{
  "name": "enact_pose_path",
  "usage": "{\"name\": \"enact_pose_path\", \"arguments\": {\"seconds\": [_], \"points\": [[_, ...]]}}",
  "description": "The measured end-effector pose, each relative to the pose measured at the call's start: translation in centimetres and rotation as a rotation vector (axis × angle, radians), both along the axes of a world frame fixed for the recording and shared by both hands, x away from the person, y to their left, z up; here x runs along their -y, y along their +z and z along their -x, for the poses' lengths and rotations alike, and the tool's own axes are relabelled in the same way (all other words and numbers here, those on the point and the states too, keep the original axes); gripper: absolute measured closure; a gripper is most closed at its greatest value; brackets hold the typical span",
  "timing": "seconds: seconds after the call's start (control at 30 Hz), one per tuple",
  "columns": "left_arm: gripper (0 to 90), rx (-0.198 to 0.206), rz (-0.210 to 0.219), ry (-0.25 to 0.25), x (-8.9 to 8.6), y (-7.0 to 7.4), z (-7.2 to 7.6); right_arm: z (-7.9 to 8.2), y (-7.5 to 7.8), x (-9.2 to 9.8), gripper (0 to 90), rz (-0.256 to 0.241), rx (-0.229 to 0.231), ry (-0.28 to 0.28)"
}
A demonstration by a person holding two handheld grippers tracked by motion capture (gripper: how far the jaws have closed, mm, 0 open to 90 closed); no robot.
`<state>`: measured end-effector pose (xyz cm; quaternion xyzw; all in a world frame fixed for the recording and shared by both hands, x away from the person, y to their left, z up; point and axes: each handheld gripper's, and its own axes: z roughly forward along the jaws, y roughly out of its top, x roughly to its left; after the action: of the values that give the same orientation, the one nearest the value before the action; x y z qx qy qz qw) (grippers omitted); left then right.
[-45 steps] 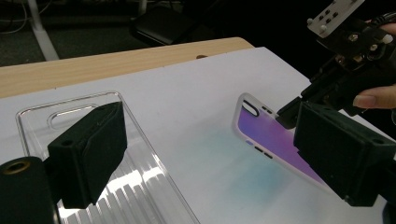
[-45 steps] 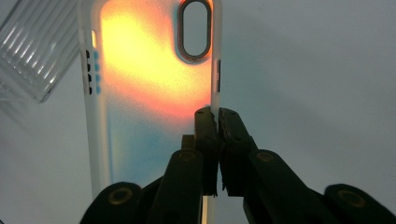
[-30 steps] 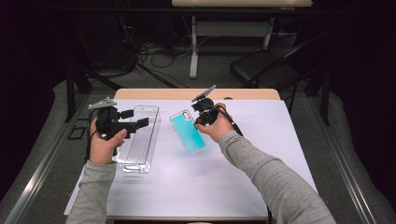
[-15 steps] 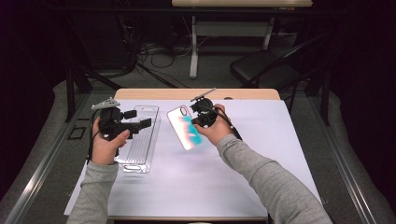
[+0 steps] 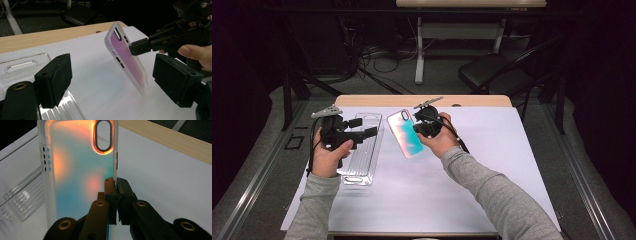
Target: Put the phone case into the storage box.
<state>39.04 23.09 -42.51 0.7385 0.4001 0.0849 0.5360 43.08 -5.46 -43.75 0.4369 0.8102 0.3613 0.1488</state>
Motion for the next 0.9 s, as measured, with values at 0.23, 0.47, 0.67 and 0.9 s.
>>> {"name": "enact_pose_path", "arguments": {"seconds": [0.23, 0.47, 0.67, 0.9], "points": [[22.4, -0.021, 0.001, -0.02, 0.7, -0.1, 0.0, 0.3, 0.2, -0.2, 87.7, -0.026, 0.036, 0.0], [29.1, -0.045, 0.02, -0.014, 1.3, -0.3, 0.2, 0.5, 0.4, -0.3, 87.7, -0.038, 0.054, -0.005], [35.4, -0.065, 0.016, -0.027, 1.8, -0.4, 0.3, 0.5, 0.5, -0.2, 87.7, -0.051, 0.068, -0.006], [40.6, -0.09, 0.015, -0.015, 2.6, -0.8, 0.5, 0.8, 0.7, -0.3, 87.7, -0.058, 0.077, 0.0]]}}
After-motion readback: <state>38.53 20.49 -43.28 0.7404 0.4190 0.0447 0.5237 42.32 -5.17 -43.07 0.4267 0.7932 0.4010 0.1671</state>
